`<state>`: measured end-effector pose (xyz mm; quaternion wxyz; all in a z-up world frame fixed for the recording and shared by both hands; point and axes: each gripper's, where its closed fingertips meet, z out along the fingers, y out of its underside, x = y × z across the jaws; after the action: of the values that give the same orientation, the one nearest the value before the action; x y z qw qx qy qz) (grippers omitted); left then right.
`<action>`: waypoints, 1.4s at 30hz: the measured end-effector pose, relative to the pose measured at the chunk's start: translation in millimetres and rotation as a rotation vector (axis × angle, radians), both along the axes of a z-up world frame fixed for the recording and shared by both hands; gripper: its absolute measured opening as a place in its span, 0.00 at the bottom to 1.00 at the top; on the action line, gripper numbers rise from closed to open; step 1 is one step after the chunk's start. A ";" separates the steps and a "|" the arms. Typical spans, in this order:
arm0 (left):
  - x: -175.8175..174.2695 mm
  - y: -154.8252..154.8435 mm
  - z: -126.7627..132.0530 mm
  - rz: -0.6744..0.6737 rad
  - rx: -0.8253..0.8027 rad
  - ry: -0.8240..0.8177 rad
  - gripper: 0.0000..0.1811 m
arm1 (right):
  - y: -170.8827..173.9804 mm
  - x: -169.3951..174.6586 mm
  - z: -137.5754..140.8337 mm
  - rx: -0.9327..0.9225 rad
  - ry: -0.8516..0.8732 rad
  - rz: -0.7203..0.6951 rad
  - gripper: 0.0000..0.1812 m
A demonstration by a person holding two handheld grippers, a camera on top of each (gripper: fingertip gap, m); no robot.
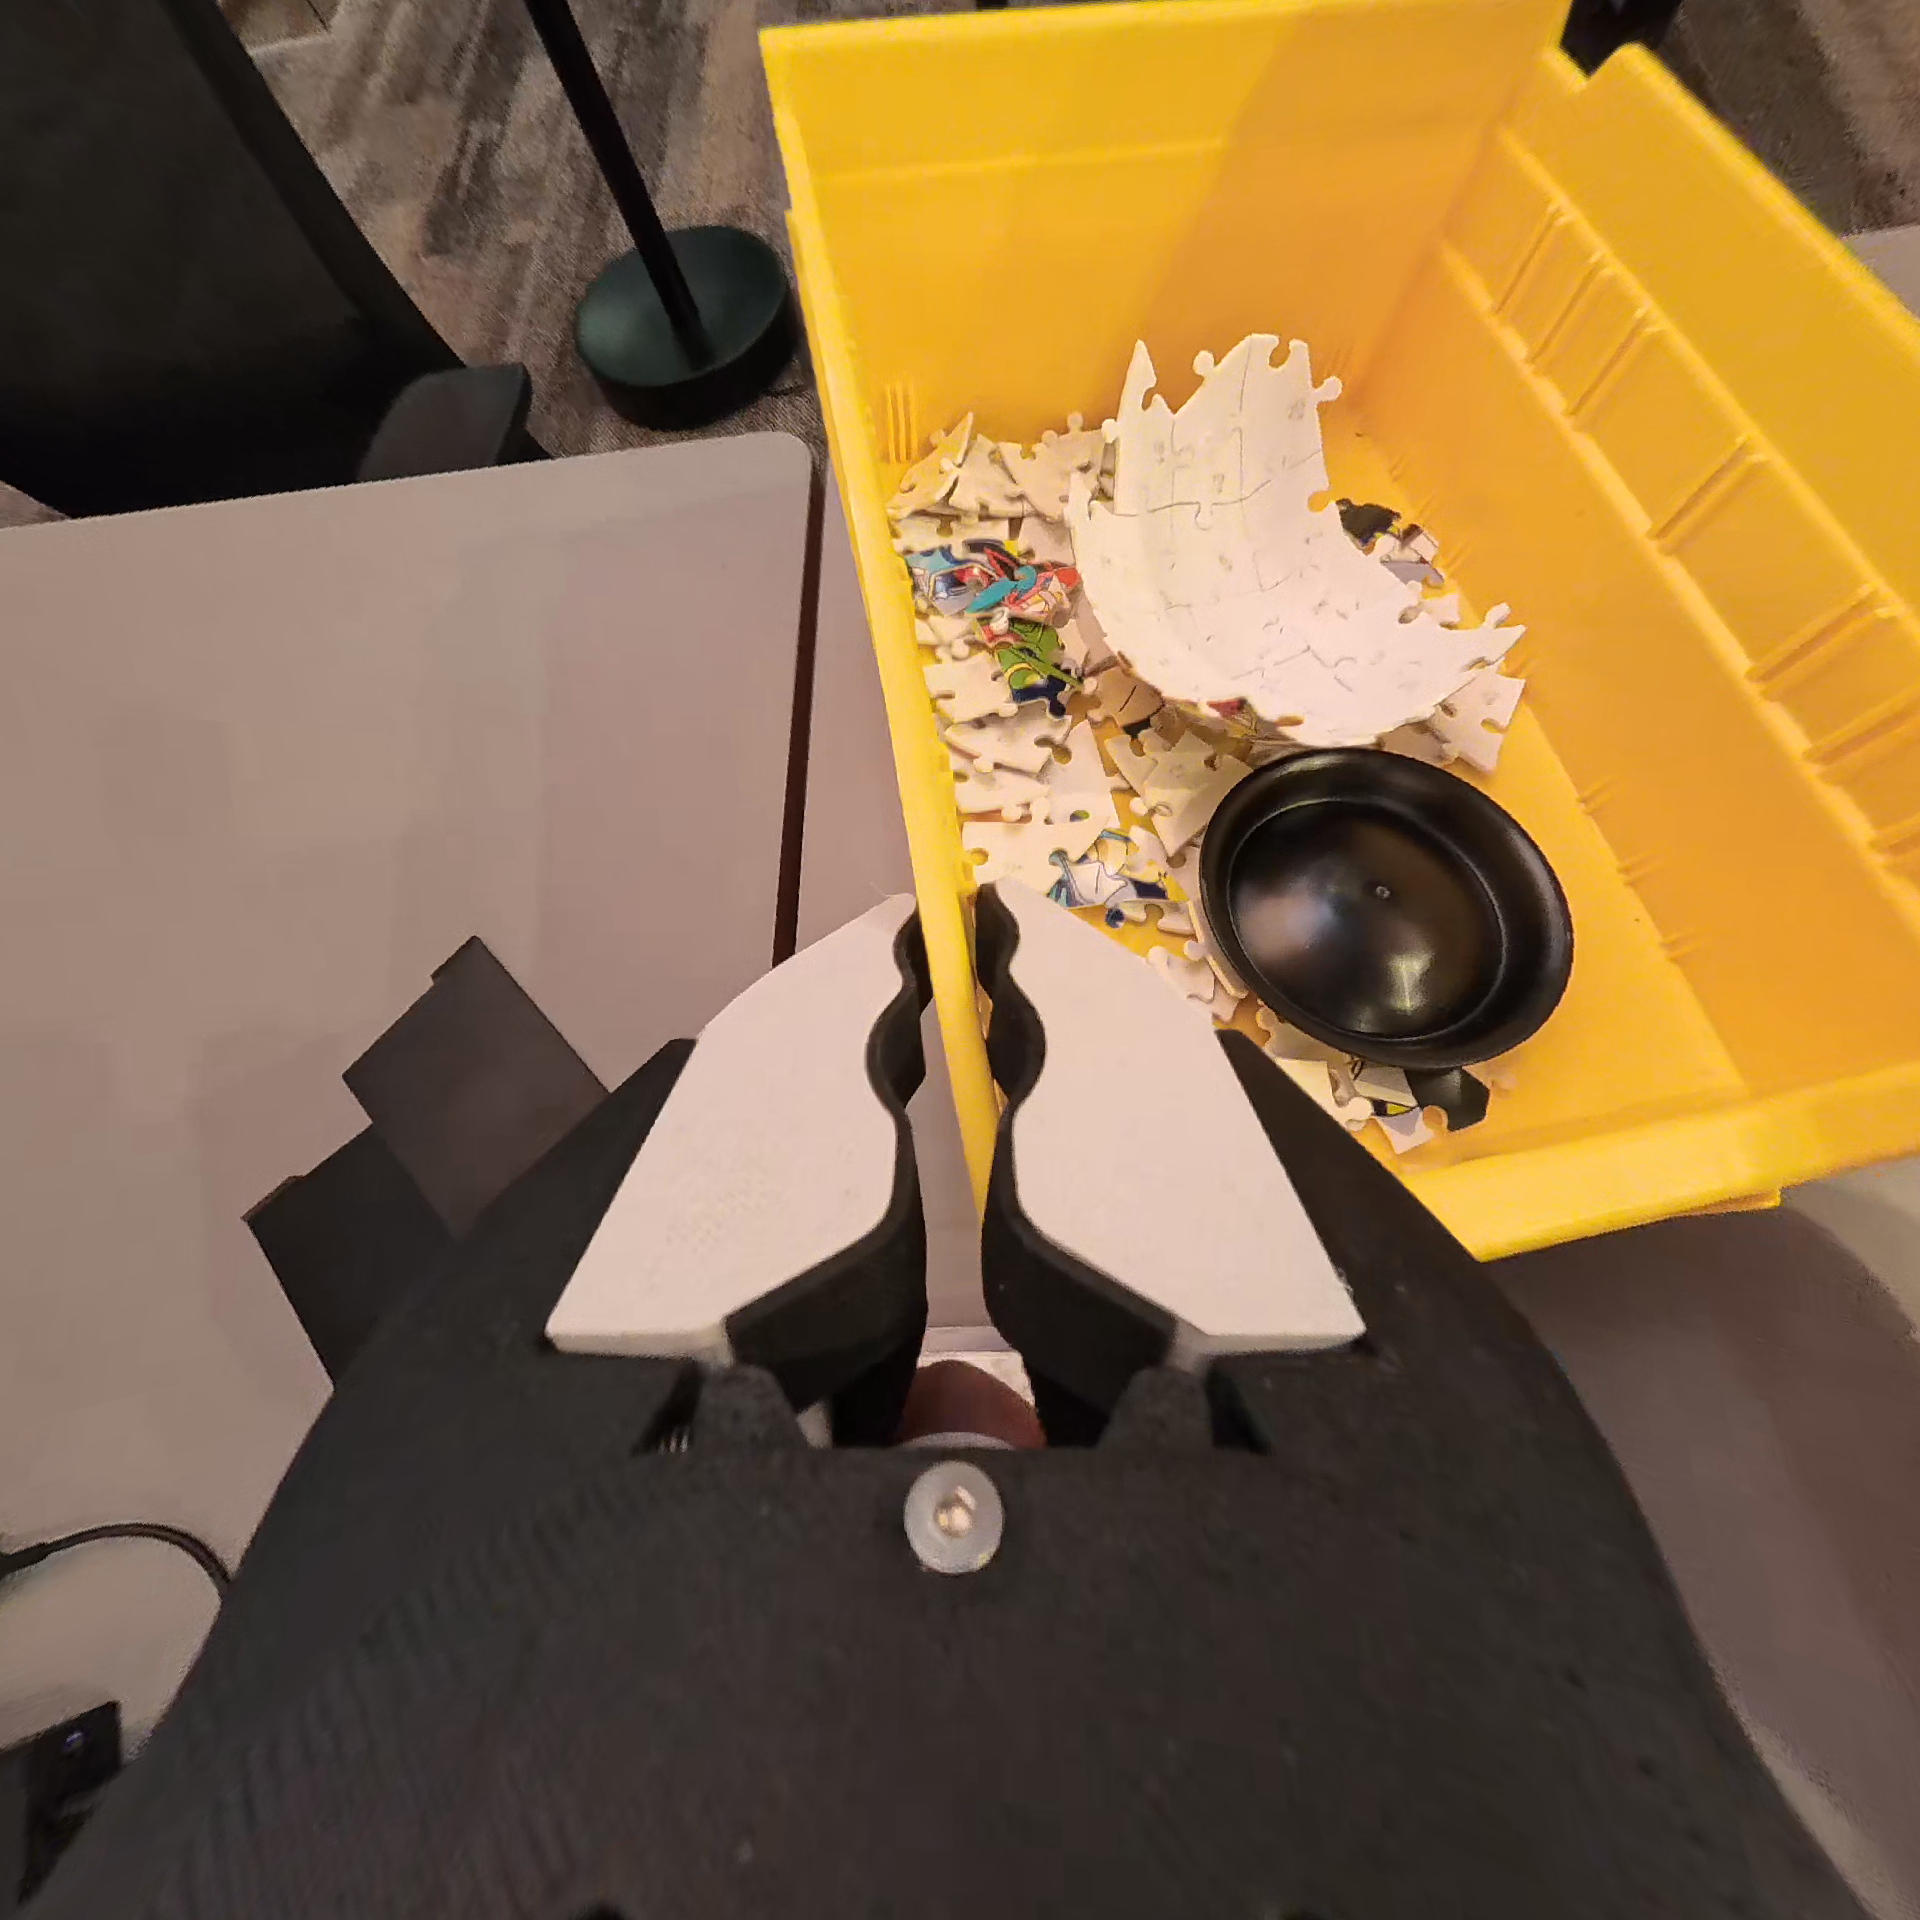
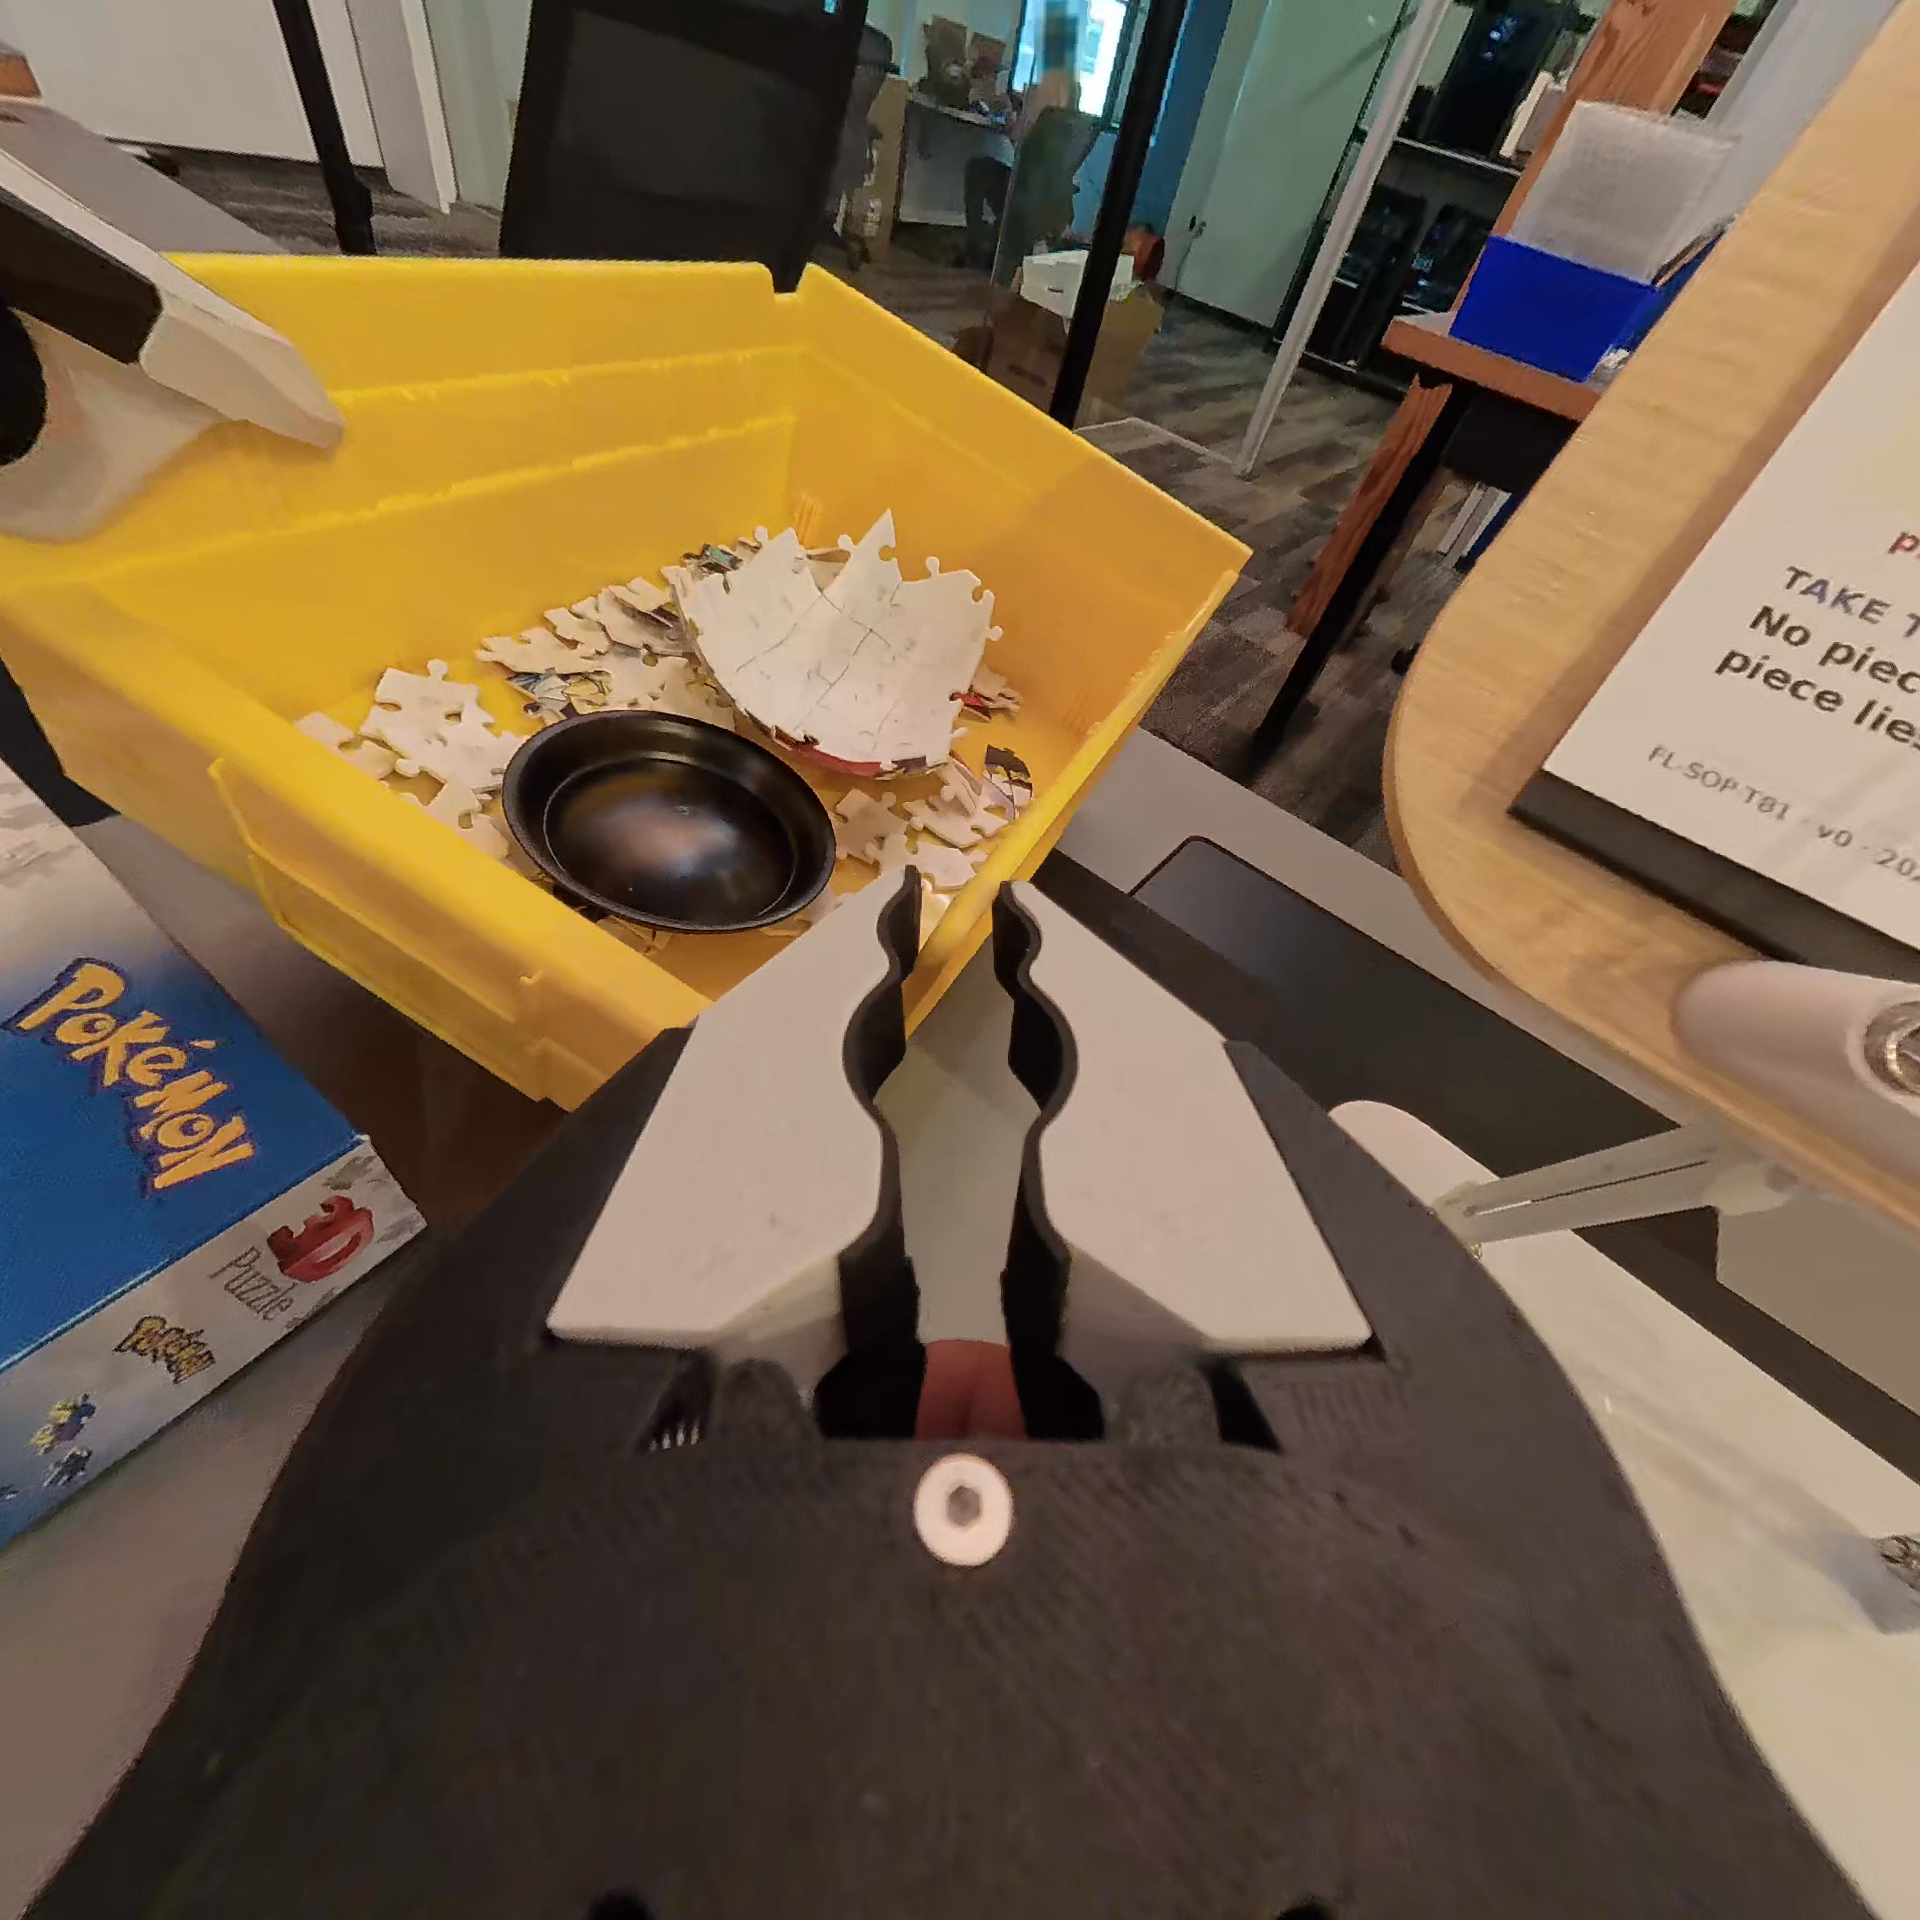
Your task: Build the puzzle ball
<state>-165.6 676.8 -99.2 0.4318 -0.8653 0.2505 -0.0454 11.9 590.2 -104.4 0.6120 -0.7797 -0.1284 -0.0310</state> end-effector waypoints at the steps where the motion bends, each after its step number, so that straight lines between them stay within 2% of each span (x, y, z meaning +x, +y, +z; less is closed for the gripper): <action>1: 0.1 -1.5 -0.4 0.009 0.009 -0.007 0.04 | -0.3 0.5 -0.5 0.001 -0.009 -0.002 0.06; 7: 0.9 -7.4 -1.0 0.037 0.045 -0.100 0.04 | -5.3 -0.2 22.3 0.079 -0.080 -0.013 0.05; 13: 2.1 -7.5 7.7 0.034 0.104 -0.179 0.04 | -12.9 -2.6 27.3 0.118 -0.109 -0.024 0.05; 20: 1.4 -9.5 22.9 0.023 0.184 -0.178 0.04 | -18.0 -5.0 31.0 0.125 -0.128 -0.019 0.06; 25: 4.3 -13.2 17.2 0.004 0.152 -0.203 0.04 | -25.7 -4.7 25.9 0.107 -0.104 0.000 0.07; 33: 7.9 -19.1 5.3 -0.018 0.113 -0.240 0.04 | -41.6 -7.5 3.5 0.047 0.032 0.134 0.11; 37: 12.7 -21.4 3.6 -0.045 0.107 -0.247 0.04 | -50.6 -6.4 -3.4 0.057 0.090 0.173 0.18; 41: 15.9 -21.5 -0.2 -0.081 0.086 -0.260 0.04 | -60.3 -8.4 -0.1 0.069 0.254 0.325 0.22; 42: 15.9 -20.7 -1.5 -0.082 0.085 -0.259 0.04 | -62.0 -9.9 0.6 0.064 0.306 0.370 0.19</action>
<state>-149.7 656.0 -100.7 0.4944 -0.8223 0.2293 -0.1637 2.0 528.2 -103.8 0.6439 -0.7189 -0.1736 0.1962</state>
